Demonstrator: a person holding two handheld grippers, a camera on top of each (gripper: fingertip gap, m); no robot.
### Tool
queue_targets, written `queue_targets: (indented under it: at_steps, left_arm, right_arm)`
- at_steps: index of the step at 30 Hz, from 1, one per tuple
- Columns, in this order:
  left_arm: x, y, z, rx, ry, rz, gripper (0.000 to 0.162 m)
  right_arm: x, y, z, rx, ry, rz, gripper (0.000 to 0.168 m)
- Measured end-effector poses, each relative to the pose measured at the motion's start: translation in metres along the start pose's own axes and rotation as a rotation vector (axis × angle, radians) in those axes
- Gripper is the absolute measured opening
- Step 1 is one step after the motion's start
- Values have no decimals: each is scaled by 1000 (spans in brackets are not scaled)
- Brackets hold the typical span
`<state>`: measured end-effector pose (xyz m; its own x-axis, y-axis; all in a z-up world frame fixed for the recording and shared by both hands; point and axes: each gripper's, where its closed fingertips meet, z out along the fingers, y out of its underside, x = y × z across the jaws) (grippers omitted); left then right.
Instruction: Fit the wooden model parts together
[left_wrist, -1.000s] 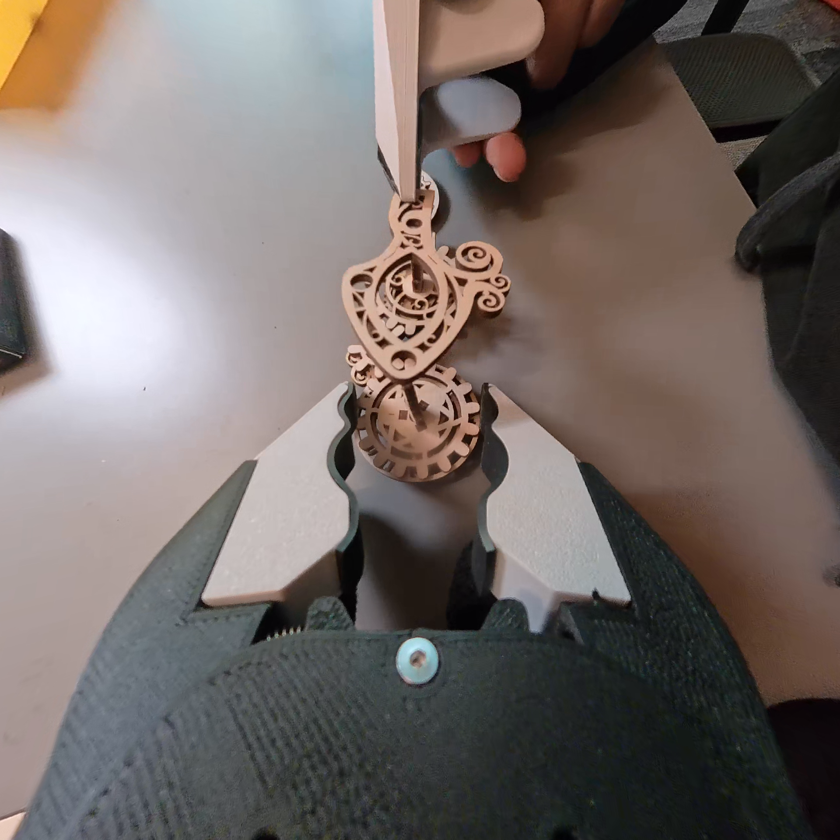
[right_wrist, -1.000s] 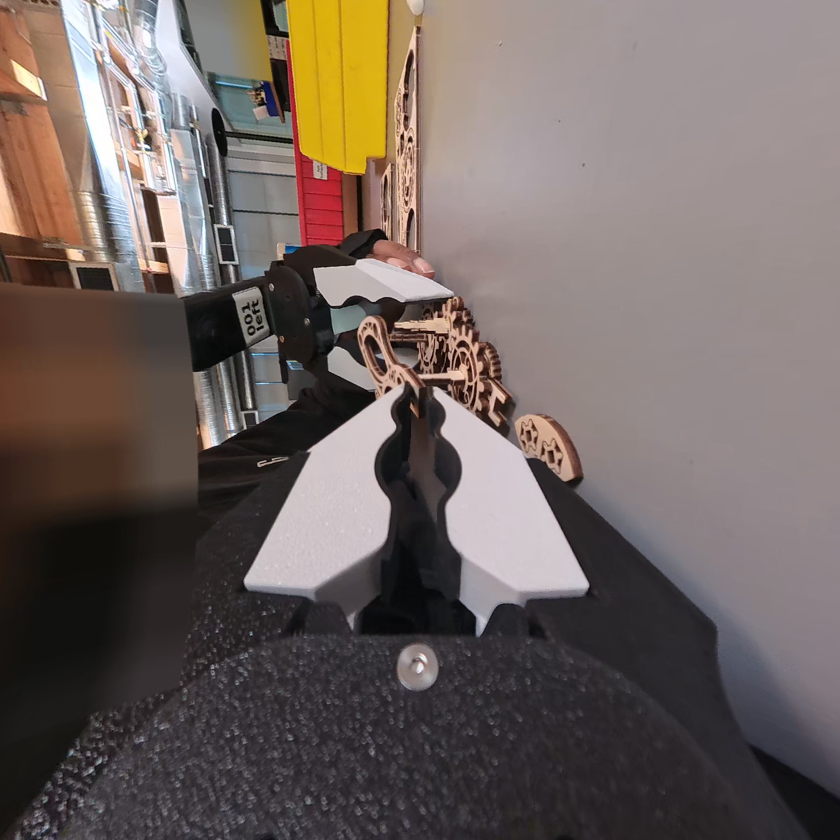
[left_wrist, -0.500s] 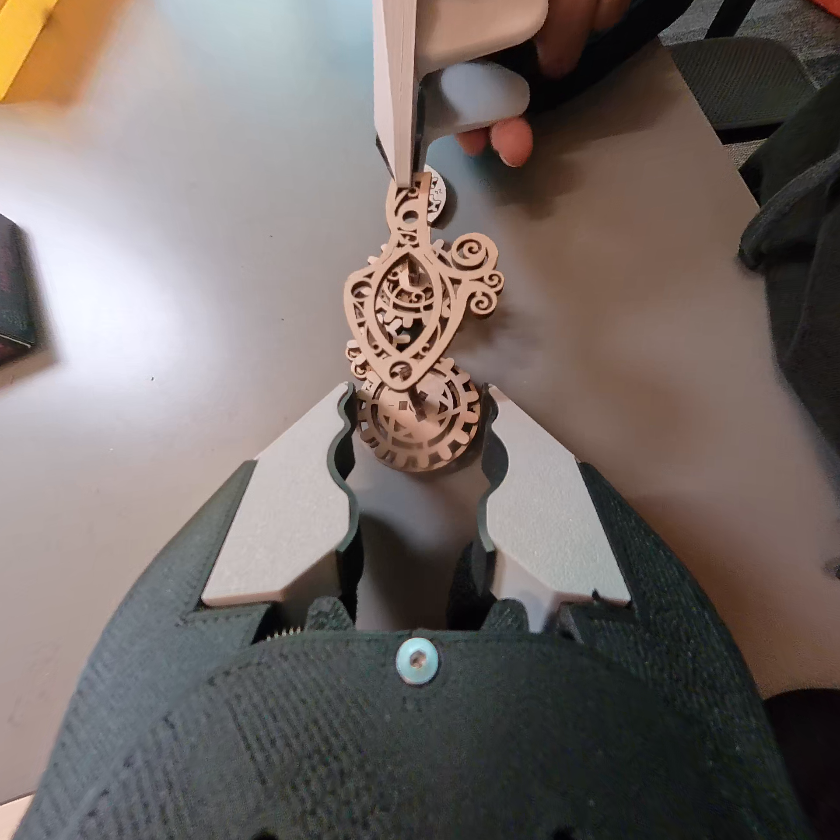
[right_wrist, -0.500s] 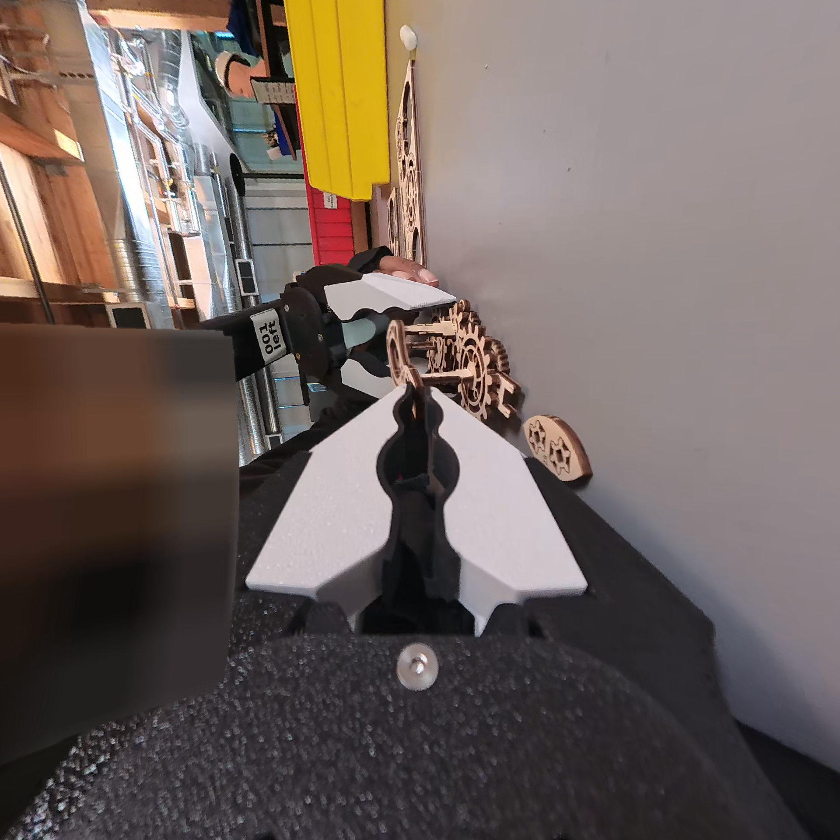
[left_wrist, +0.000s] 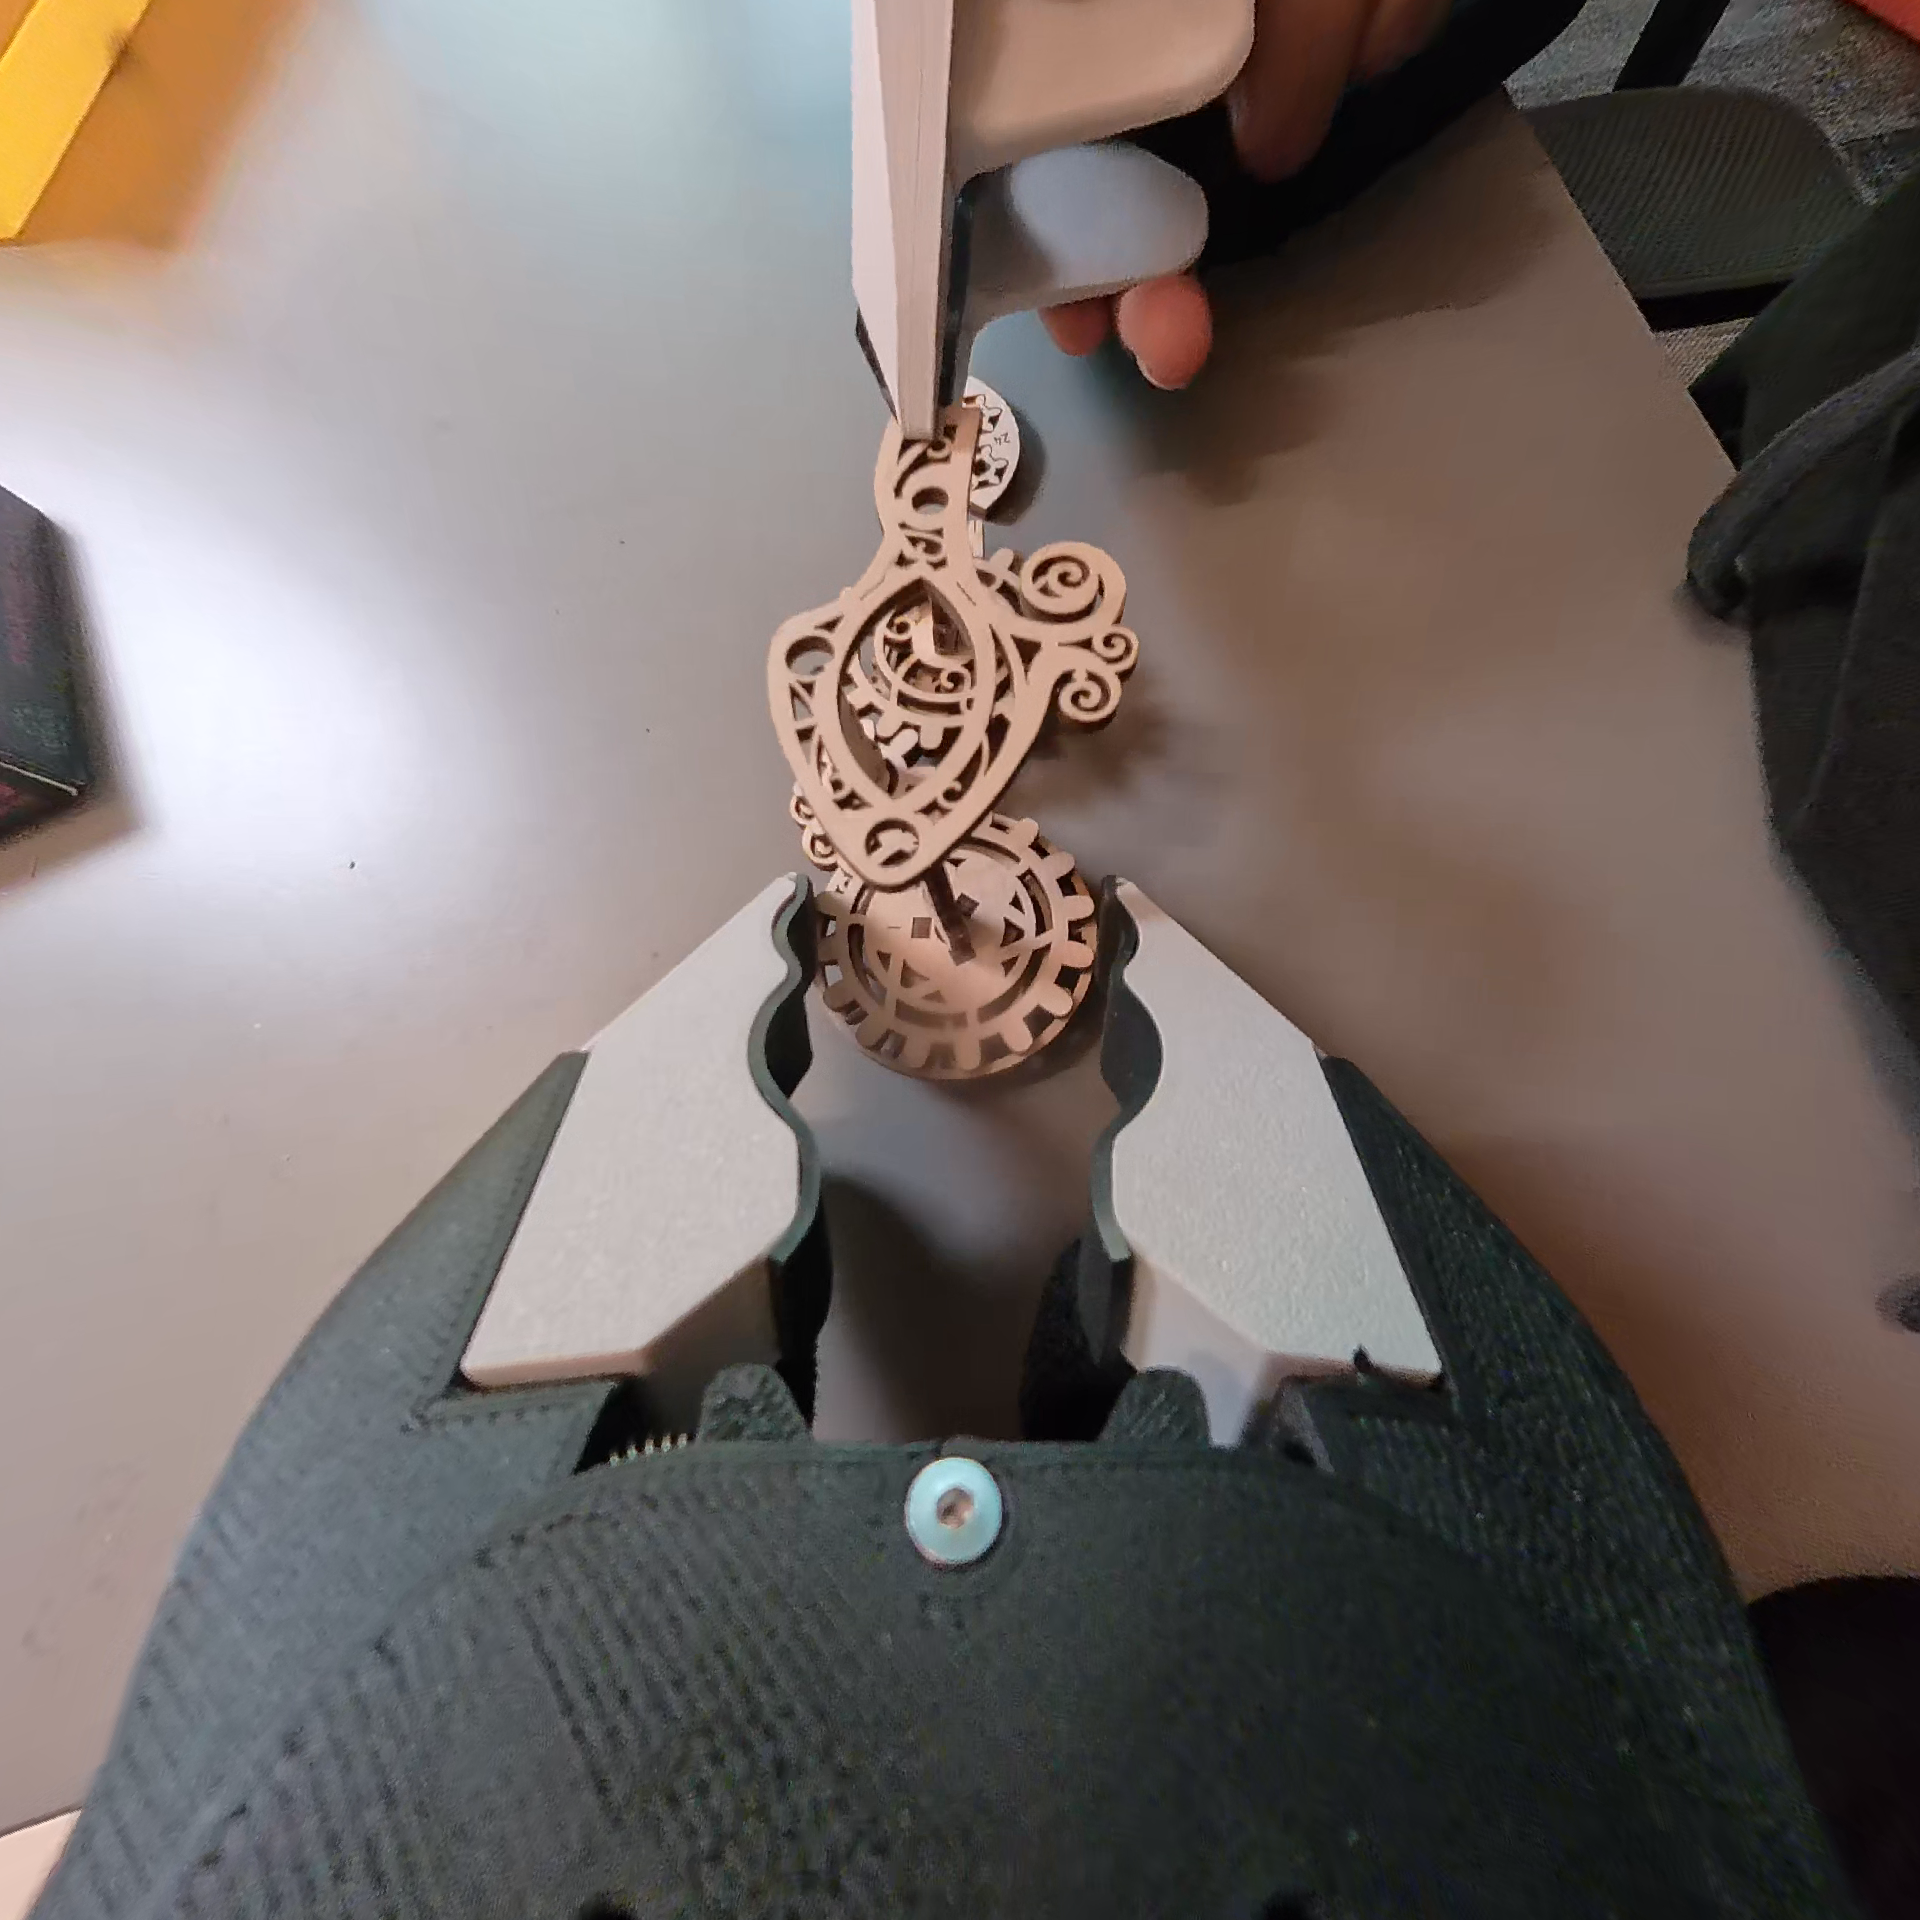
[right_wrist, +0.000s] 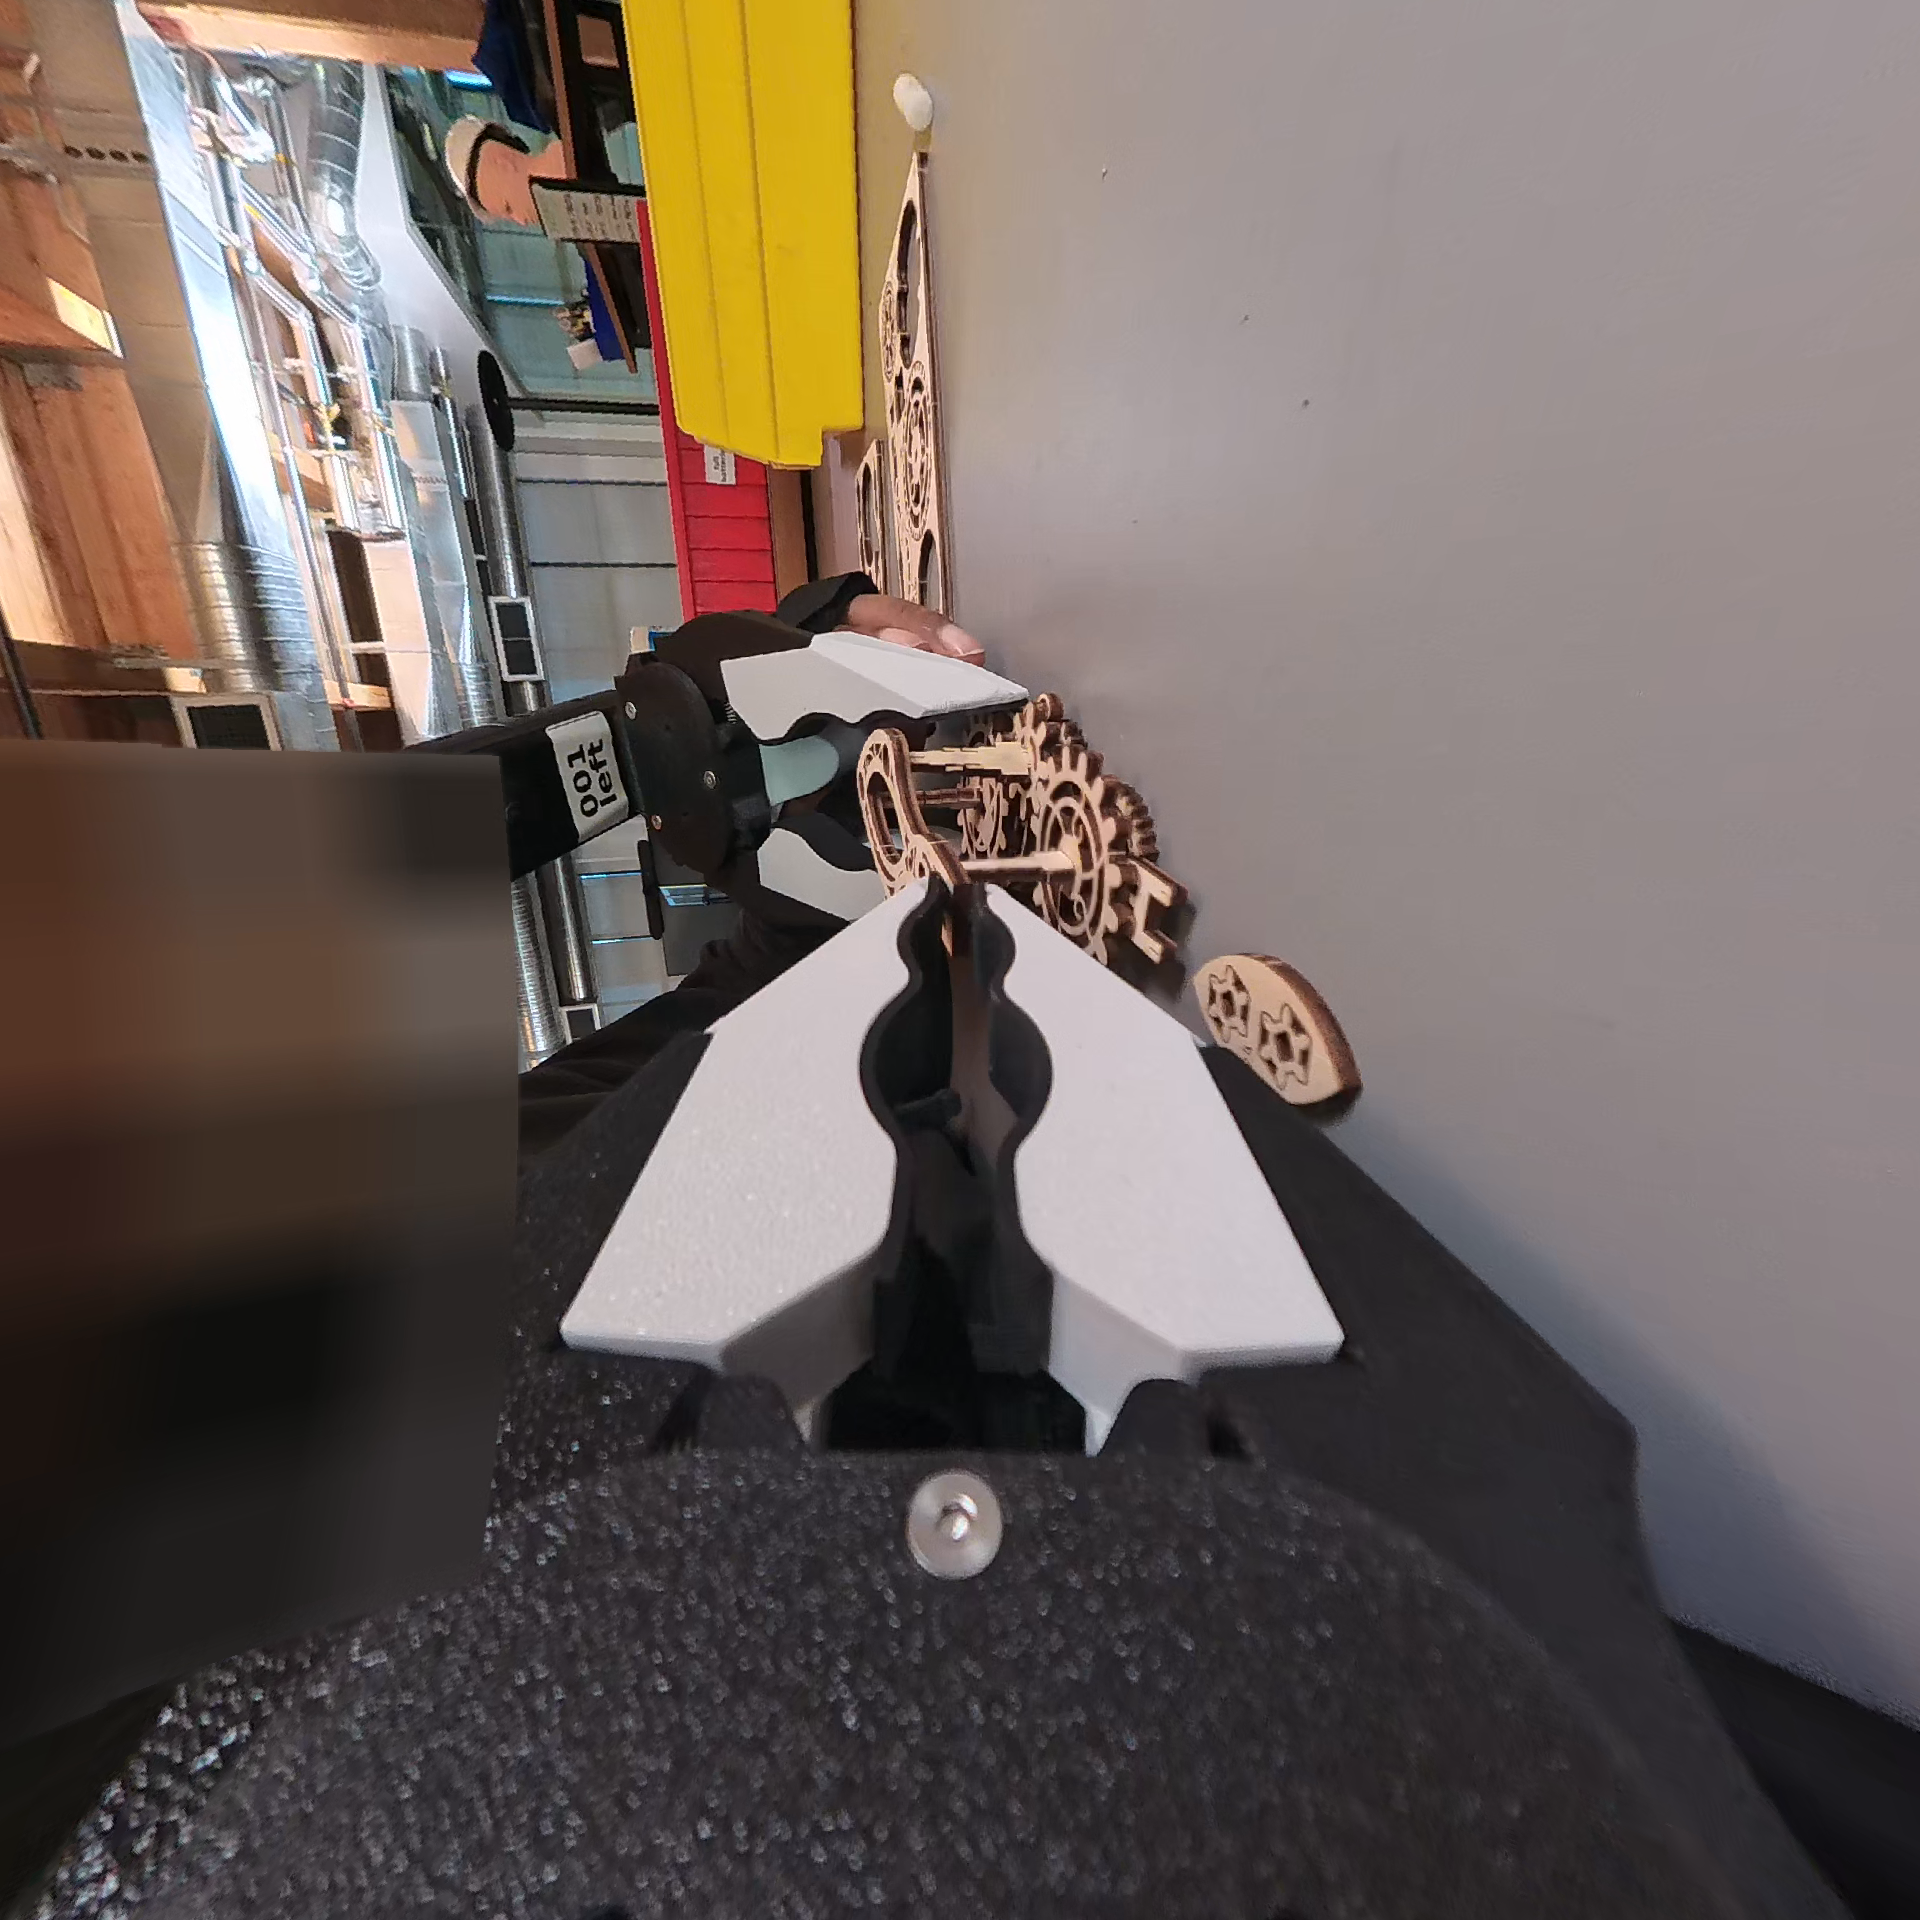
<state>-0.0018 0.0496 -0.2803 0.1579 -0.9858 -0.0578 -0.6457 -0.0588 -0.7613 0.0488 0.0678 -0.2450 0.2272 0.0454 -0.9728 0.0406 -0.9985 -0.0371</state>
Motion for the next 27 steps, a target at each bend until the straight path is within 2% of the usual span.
queue_targets:
  at_steps: [18, 27]
  left_arm:
    - [-1, -3, -4, 24, 3, -10, 55]
    - [-9, -27, -26, 174, 11, -71, 36]
  right_arm:
    - [4, 2, 2, 19, 33, 0, 4]
    - [4, 2, 0, 26, 32, 7, 4]
